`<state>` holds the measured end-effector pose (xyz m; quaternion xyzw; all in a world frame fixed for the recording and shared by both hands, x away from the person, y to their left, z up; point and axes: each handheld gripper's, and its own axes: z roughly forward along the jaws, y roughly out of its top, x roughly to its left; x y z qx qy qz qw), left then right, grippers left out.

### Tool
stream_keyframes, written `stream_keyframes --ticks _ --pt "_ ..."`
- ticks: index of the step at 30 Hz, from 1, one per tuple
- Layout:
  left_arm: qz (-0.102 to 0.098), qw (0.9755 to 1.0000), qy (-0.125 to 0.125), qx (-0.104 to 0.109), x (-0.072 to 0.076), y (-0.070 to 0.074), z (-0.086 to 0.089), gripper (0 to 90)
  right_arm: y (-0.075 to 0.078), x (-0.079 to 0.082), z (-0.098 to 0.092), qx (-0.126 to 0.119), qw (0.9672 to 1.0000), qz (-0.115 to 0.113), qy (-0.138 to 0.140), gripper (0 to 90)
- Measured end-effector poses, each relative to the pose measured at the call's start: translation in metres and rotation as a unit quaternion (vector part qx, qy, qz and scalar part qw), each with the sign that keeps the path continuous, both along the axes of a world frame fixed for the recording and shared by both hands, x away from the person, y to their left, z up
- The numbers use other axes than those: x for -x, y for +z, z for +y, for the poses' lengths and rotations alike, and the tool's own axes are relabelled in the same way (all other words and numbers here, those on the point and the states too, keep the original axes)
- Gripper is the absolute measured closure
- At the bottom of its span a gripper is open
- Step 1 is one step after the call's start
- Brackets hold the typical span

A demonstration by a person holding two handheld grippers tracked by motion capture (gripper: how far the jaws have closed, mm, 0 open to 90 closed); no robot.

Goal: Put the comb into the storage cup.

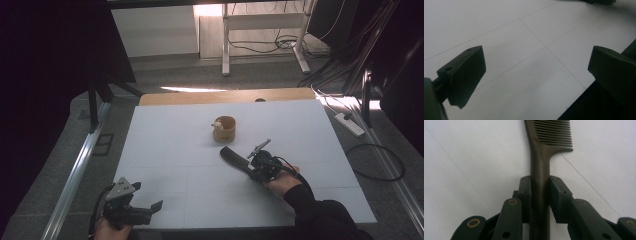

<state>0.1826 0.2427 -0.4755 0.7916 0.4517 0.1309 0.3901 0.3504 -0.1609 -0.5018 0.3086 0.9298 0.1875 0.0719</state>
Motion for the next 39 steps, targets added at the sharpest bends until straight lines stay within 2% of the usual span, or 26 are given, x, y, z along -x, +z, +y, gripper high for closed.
stream_keyframes --ticks 5,8,11,18,20,22,25,31,39 --pt "0.0 1.0 0.003 0.006 0.0 0.0 0.001 2.3 0.0 0.001 -0.001 -0.005 0.9999 -0.007 0.009 72.9" --pt "0.002 0.9998 0.006 0.017 0.0 0.0 0.004 1.9 0.001 0.003 -0.003 -0.021 0.9996 -0.001 0.018 72.9" --pt "0.002 0.9996 0.006 0.028 0.0 0.0 0.006 1.0 0.003 0.006 -0.003 -0.025 0.9991 -0.011 0.032 72.9" --pt "0.003 0.9996 0.0 0.028 -0.001 0.001 0.005 0.0 0.007 0.009 -0.008 -0.033 0.9984 -0.028 0.038 72.9" --pt "0.002 0.9993 -0.001 0.037 -0.001 0.001 0.005 0.0 0.009 0.01 -0.01 -0.039 0.998 -0.031 0.038 72.9" --pt "0.001 0.9988 -0.005 0.049 -0.003 0.002 0.004 0.0 0.011 0.011 -0.012 -0.042 0.9977 -0.034 0.041 72.9" --pt "-0.002 0.9988 -0.011 0.047 -0.004 0.003 0.001 0.0 0.013 0.014 -0.015 -0.049 0.9968 -0.039 0.05 72.9" --pt "-0.007 0.9977 -0.03 0.06 -0.01 0.005 -0.005 0.0 0.018 0.019 -0.02 -0.057 0.9955 -0.05 0.057 72.9" --pt "-0.006 0.996 -0.038 0.08 -0.019 0.004 -0.013 0.0 0.025 0.025 -0.031 -0.068 0.9939 -0.062 0.061 72.9"
